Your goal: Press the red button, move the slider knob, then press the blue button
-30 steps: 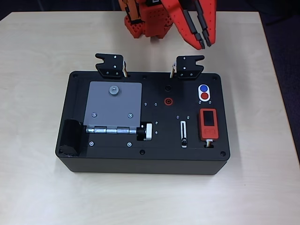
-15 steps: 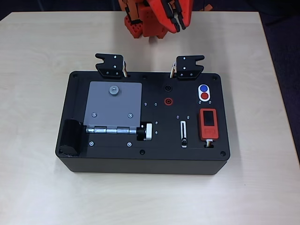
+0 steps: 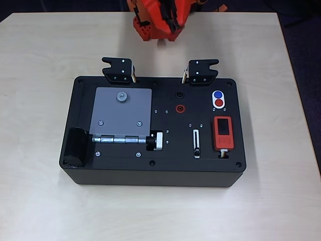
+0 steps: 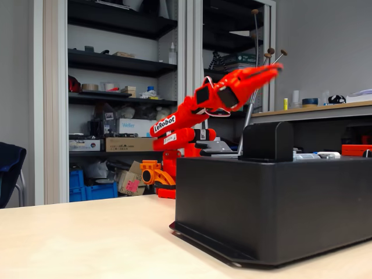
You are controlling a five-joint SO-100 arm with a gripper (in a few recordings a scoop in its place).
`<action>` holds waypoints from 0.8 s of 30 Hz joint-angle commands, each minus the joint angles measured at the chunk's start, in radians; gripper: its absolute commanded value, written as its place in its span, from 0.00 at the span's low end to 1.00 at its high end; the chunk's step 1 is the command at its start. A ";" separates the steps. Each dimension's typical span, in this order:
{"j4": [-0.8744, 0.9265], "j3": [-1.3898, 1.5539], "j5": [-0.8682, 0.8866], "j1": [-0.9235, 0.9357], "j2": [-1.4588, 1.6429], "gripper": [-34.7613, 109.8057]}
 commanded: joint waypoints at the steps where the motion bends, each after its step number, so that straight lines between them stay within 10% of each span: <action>1: -0.169 0.029 0.057 -0.011 0.020 0.24; 24: -1.554 0.140 0.669 0.094 0.018 0.24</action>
